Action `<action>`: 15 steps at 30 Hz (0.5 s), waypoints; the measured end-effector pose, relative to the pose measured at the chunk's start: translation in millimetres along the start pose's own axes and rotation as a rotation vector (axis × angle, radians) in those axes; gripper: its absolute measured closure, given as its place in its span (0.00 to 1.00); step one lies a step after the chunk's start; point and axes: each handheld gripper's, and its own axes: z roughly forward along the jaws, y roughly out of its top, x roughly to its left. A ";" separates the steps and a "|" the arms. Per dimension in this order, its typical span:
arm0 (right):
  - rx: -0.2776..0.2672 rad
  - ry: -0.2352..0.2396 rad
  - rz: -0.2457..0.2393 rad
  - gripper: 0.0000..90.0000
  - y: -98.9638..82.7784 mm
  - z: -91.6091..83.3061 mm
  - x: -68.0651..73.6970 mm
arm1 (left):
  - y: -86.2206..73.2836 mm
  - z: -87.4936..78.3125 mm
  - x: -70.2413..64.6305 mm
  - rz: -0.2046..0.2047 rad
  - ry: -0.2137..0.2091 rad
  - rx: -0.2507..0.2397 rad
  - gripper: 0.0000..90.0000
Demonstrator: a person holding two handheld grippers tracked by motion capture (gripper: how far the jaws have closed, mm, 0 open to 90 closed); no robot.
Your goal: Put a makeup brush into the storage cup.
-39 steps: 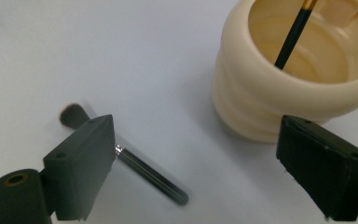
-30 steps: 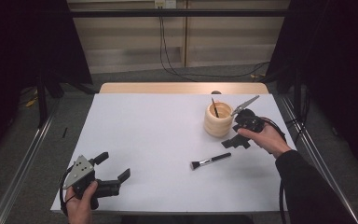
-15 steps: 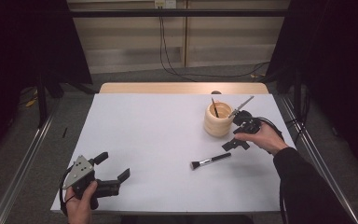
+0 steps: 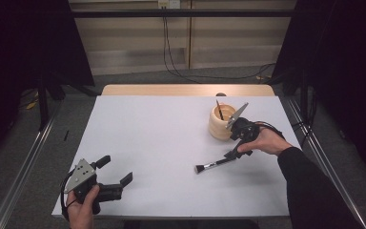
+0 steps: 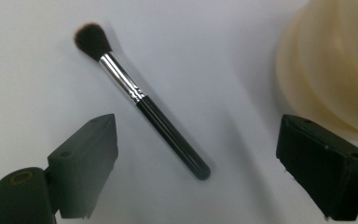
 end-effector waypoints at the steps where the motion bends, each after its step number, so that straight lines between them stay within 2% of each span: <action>1: 0.008 -0.005 -0.012 0.15 0.4 0.9 1.3 | -0.1 0.3 0.0 -0.001 -0.003 -0.002 0.02; 6: 0.044 0.006 -0.093 0.21 3.5 5.8 5.6 | 0.0 0.8 -0.5 -0.001 0.003 0.001 0.02; 8: 0.071 0.012 -0.109 0.22 5.0 7.2 8.7 | 0.0 1.0 -0.6 -0.001 0.002 0.002 0.02; 9: 0.071 0.014 -0.141 0.22 6.1 8.5 8.3 | -0.1 1.0 -0.6 -0.001 0.002 0.001 0.02; 11: 0.073 0.017 -0.168 0.27 7.9 10.8 9.9 | -0.2 1.1 -0.5 -0.001 0.002 0.002 0.02; 12: 0.082 0.017 -0.167 0.28 8.8 11.6 11.4 | -0.2 1.3 -0.5 0.000 0.001 0.003 0.02; 14: 0.082 0.024 -0.195 0.29 9.9 15.4 11.7 | -0.1 1.4 -0.4 0.003 -0.001 0.005 0.02; 15: 0.100 0.027 -0.186 0.29 10.4 16.2 13.4 | -0.1 1.4 -0.4 0.003 -0.002 0.005 0.02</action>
